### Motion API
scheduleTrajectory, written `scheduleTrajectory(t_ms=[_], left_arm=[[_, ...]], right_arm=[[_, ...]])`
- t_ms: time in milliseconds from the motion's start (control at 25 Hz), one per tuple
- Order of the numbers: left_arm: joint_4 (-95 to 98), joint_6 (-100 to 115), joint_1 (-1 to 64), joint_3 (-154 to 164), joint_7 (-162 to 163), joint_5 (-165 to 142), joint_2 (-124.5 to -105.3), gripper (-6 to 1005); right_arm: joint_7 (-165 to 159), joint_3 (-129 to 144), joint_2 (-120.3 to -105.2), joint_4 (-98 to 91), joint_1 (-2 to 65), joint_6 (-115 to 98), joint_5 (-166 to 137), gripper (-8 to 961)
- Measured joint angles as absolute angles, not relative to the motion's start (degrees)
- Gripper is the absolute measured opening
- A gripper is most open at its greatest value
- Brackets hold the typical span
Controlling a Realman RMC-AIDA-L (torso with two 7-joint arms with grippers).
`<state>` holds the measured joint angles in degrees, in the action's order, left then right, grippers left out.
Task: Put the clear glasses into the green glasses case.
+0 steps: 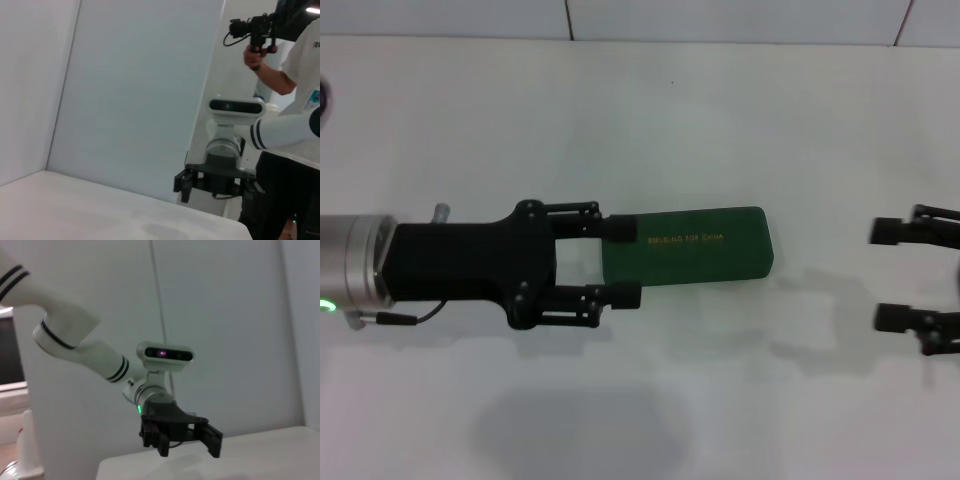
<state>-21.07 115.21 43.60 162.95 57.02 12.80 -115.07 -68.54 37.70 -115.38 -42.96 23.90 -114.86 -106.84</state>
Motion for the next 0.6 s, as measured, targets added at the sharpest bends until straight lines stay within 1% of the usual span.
scheduleTrajectory(t_ms=[320,600], left_arm=[[-20.5,115.5,42.8,162.9,55.2,12.6,-115.25,730],[-20.5,115.7,42.8,162.9,55.1,12.5,-115.31,730]], right_arm=[[-65.3,45.2,-115.97,-36.4,30.3,-109.8,-105.5,814],[-64.2,45.3,-115.96,-34.8,31.2,-109.2,-104.3,813]])
